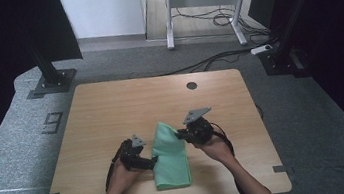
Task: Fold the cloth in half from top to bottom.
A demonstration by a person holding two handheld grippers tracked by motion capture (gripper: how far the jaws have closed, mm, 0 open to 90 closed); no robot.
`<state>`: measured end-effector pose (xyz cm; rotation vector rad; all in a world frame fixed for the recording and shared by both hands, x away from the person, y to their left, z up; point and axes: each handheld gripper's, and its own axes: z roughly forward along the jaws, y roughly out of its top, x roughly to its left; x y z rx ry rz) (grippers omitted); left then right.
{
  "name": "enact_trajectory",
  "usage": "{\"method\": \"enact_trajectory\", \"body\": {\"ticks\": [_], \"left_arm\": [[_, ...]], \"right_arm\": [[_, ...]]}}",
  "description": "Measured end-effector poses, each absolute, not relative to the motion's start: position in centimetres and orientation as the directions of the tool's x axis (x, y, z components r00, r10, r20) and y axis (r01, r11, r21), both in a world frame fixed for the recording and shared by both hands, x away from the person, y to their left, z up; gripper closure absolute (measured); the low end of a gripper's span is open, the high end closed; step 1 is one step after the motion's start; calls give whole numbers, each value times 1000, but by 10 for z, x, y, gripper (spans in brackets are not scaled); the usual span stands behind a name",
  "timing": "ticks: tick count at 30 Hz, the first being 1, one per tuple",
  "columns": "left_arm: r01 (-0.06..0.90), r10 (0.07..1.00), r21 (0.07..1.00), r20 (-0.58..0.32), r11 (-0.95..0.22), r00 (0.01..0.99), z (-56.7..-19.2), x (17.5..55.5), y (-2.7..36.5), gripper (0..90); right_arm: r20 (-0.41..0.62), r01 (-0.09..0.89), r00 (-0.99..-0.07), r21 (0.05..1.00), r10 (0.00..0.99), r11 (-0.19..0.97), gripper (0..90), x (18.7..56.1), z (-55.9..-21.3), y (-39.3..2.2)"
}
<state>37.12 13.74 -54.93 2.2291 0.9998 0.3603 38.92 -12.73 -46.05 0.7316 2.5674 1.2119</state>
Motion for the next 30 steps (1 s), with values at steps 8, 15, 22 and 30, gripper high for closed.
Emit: {"method": "enact_trajectory", "body": {"ticks": [8, 15, 22, 30], "left_arm": [[562, 744, 667, -16, -489, 668, -549, 371, 137, 16], [562, 745, 666, -15, -490, 667, -549, 371, 137, 16], [562, 745, 666, -15, -490, 667, -549, 371, 137, 16], [562, 744, 666, -15, -490, 668, -549, 371, 137, 16]], "right_arm": [[30, 335, -870, 768, 492, 546, 822, 368, -465, -131], [47, 334, -882, 765, 469, 551, 823, 352, -472, -132], [71, 345, -887, 758, 456, 554, 822, 338, -485, -134], [96, 368, -891, 725, 443, 582, 822, 325, -509, -133]]}}
